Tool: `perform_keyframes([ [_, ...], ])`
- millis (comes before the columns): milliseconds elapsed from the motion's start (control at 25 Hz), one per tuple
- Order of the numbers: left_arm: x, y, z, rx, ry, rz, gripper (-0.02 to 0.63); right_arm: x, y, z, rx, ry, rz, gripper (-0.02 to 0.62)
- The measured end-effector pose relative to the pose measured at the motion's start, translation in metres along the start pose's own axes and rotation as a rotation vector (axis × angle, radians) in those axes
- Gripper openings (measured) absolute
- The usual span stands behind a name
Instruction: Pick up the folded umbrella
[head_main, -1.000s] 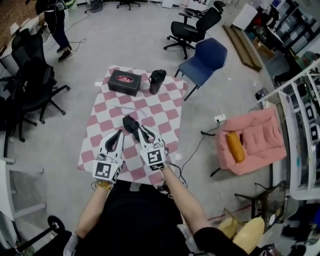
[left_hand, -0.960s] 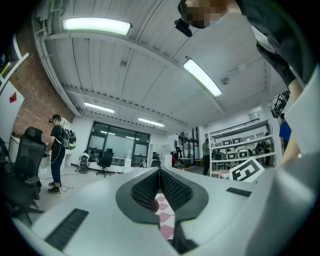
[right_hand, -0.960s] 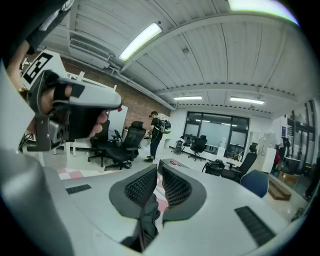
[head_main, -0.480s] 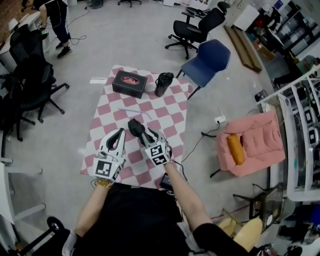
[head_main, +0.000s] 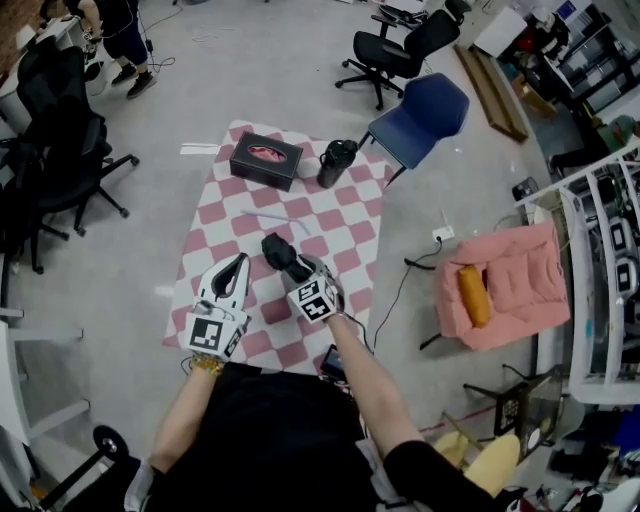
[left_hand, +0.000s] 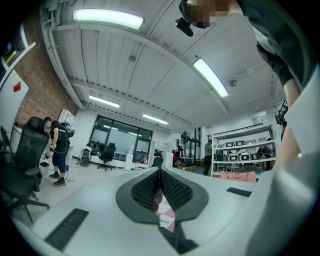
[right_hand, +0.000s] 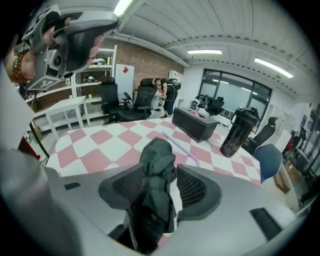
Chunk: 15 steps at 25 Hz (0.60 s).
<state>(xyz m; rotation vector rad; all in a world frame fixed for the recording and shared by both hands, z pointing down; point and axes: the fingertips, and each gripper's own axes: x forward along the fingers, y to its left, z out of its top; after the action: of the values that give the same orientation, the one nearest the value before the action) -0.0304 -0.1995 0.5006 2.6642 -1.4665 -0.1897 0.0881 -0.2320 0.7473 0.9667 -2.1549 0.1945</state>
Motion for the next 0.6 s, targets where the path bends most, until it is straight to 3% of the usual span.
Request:
perform_keyframes([
  [600,0.004,0.020,-0.013,-0.019,0.019,0.005,0.014,0.031,0.008,-0.031,0.047,0.147,0.059,0.236],
])
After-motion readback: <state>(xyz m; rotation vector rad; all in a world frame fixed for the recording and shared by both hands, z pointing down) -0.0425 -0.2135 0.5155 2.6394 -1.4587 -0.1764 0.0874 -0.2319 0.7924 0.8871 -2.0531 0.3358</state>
